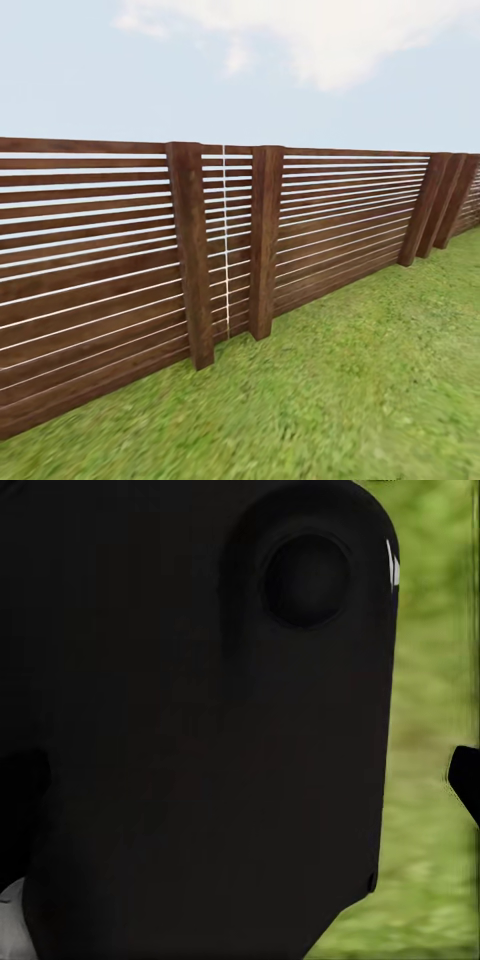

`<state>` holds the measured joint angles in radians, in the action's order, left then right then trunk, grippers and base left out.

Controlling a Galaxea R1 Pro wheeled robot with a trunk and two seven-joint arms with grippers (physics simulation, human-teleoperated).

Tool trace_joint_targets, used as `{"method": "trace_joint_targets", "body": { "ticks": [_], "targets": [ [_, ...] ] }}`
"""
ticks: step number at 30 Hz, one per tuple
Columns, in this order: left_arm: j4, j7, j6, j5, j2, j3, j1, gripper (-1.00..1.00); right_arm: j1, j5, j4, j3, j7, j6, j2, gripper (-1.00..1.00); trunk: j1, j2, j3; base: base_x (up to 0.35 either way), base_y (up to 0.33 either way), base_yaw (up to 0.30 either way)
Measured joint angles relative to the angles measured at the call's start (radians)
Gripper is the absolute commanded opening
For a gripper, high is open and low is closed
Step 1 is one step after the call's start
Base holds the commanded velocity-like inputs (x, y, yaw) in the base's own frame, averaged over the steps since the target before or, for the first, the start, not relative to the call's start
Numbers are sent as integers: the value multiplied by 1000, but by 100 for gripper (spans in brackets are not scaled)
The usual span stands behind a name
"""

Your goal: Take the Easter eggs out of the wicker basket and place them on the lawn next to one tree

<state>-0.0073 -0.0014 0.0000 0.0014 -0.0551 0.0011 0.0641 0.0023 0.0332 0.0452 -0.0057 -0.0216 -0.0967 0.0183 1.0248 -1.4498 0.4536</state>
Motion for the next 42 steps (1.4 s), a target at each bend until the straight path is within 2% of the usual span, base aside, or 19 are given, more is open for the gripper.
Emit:
{"method": "trace_joint_targets", "body": {
  "ticks": [33,42],
  "targets": [
    [0,1,0,0,4,-1,0,100,0,0,0,0,0,0,-1,100,0,0,0,168,-254,-287],
    [-1,3,0,0,8,-2,0,100,0,0,0,0,0,0,-1,100,0,0,0,40,-302,-286]
  ]
}}
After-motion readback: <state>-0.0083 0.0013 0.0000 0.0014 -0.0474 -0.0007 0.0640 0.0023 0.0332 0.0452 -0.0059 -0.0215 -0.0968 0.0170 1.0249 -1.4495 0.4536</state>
